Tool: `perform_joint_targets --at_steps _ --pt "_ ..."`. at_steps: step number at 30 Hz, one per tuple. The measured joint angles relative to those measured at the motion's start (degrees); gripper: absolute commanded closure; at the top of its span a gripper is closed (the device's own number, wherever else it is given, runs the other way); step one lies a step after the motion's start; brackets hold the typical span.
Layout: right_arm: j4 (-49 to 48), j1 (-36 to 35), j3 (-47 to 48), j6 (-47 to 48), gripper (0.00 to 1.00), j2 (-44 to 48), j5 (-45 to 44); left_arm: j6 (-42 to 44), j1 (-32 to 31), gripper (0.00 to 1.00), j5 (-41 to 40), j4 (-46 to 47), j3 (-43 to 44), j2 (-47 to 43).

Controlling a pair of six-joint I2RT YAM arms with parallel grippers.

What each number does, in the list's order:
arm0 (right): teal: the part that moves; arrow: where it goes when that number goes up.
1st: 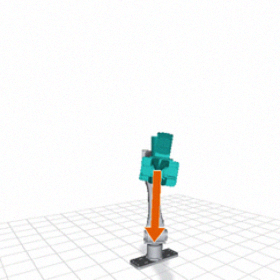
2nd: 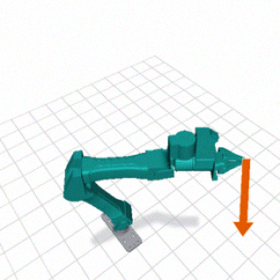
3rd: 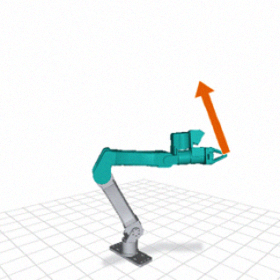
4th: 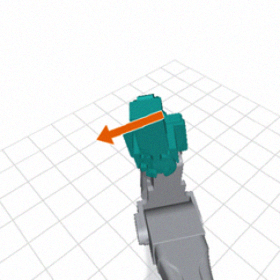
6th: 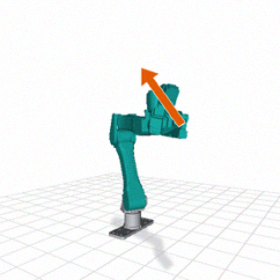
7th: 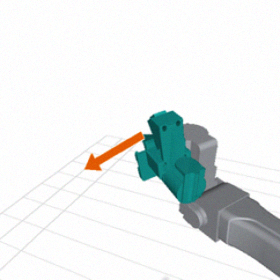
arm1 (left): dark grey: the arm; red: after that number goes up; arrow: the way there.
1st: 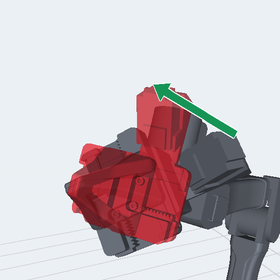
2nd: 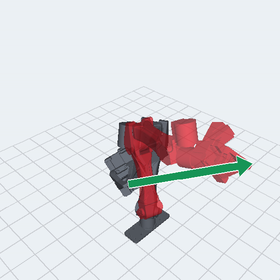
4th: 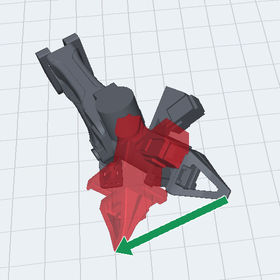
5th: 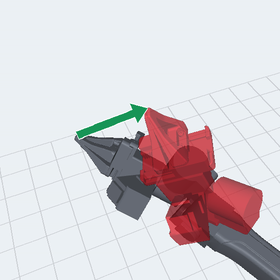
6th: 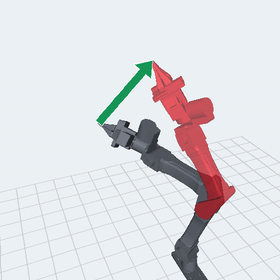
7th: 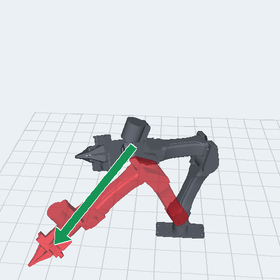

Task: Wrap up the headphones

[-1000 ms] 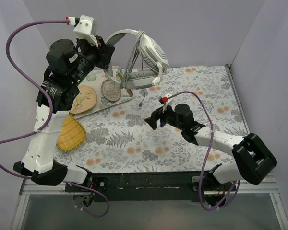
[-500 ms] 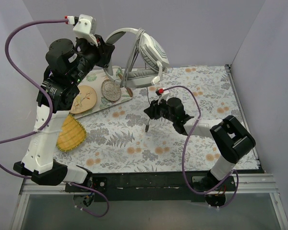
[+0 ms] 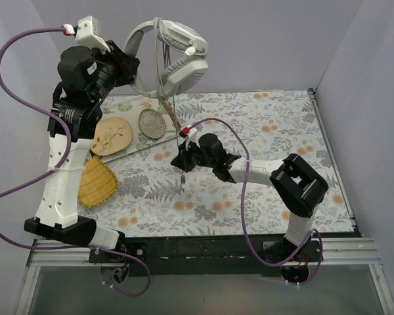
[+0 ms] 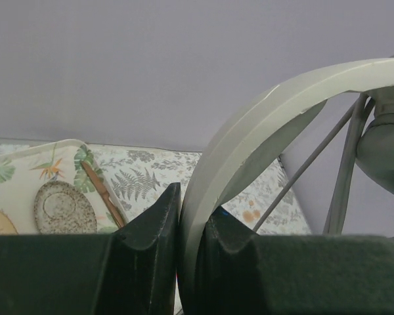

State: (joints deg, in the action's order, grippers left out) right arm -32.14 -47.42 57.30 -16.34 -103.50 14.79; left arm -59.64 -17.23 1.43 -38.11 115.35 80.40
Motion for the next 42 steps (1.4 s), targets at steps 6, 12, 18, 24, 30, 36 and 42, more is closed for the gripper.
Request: perform_joint_targets --at_steps 6,12,18,24,30,36,42 --pt "9.2 -8.9 6.3 4.9 0.99 -0.6 -0.5 -2.1 2.5 1.00 -9.1 3.6 -3.9 1.6" --pt "23.4 -18.3 12.7 12.9 0.99 -0.5 -4.4 8.9 2.8 1.00 -20.4 15.3 -16.0 3.3" --pt "36.0 -22.8 16.8 17.9 0.99 3.1 -6.0 26.4 2.9 1.00 -27.5 31.9 -33.2 6.6" --pt "50.2 -21.4 20.5 20.9 0.99 11.8 -11.8 44.1 2.8 1.00 -28.4 48.1 -47.8 6.4" --pt "57.7 -13.1 28.1 23.1 0.99 18.0 -19.9 53.3 1.4 1.00 -24.3 50.6 -51.3 3.5" --pt "59.3 -2.0 32.3 26.3 0.99 20.2 -23.7 53.9 -2.6 1.00 -19.3 45.0 -51.5 -3.4" --pt "59.6 1.6 38.1 32.2 0.99 17.0 -25.1 52.2 -7.4 1.00 -12.6 33.1 -52.1 -9.0"
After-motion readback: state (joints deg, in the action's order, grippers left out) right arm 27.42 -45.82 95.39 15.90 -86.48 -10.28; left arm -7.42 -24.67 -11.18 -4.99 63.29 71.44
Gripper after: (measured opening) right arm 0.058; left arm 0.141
